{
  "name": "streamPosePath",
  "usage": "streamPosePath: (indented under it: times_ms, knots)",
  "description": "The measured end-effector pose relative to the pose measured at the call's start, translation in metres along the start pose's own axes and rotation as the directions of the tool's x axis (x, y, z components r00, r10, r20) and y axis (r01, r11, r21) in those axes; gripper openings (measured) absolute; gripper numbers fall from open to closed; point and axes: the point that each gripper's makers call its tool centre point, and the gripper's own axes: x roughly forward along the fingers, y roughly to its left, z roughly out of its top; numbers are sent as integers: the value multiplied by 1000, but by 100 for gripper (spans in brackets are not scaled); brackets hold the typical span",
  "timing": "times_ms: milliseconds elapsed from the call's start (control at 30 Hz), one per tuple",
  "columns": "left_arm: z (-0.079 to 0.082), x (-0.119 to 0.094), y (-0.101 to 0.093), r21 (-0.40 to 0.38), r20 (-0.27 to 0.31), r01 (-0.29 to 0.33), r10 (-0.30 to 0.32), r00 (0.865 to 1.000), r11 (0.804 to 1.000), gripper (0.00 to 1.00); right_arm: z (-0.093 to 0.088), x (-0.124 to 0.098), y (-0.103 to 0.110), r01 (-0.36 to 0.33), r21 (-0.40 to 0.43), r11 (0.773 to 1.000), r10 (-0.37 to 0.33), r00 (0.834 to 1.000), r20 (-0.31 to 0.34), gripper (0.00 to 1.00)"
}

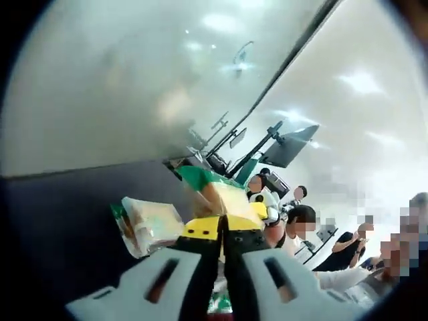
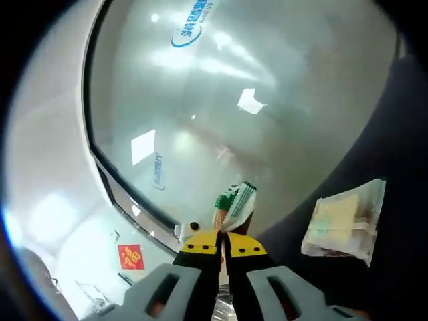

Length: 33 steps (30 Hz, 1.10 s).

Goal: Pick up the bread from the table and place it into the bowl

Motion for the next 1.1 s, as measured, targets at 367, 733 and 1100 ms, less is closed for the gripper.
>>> streamPosePath:
  times_ms: [367,733,1100]
  knots:
    - [-34,-64,-73,49,9,-86,86,996,995,0,-59,-21,72,-42,-75,996,35,994,-99,0]
    - [-103,-104,-80,45,-4,-181,181,983,982,0,-132,-35,60,-5,-45,999,-4,979,-204,0]
    - [-125,-125,-45,86,16,-303,303,953,949,42,-151,-51,31,95,-214,972,-158,942,-297,36]
